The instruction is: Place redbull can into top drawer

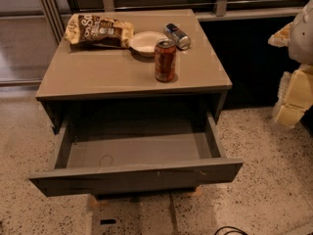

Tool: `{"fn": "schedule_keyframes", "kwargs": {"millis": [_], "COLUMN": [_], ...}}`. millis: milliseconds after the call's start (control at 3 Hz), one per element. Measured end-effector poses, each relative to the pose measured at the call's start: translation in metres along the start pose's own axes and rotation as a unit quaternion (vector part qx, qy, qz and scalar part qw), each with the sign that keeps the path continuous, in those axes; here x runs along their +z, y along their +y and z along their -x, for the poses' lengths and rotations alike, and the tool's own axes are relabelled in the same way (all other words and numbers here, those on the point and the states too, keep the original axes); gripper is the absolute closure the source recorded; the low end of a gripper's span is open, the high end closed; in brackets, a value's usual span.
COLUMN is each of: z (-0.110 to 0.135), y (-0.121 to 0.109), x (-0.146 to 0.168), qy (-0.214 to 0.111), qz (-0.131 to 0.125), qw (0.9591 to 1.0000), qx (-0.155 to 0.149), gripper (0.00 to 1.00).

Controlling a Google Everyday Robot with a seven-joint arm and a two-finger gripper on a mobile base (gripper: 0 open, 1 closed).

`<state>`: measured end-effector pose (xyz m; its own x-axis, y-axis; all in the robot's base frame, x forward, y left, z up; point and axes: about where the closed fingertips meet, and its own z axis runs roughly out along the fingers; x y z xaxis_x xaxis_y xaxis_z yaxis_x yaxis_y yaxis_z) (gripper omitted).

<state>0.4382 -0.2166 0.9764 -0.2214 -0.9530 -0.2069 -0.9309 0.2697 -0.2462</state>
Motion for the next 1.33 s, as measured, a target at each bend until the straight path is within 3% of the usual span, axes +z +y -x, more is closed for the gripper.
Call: {"fn": "schedule_keyframes", "kwargs": {"millis": [333, 667, 1000, 1333], "z": [0.0, 0.003, 0.012, 0.029], "y": [0.0, -0.015, -0.059, -0.107], "x": [0.0, 0.004, 0.018, 0.026], "qy": [0.0, -0.001, -0.023, -0.066], "qz": [0.0, -0.016, -0.063, -0.112], "qw": [1.0, 0.9999, 0.9977, 0.9913], "qx": [0.0, -0.005, 0.005, 0.019], "gripper": [0.0, 0.0, 0.25, 0.49]}}
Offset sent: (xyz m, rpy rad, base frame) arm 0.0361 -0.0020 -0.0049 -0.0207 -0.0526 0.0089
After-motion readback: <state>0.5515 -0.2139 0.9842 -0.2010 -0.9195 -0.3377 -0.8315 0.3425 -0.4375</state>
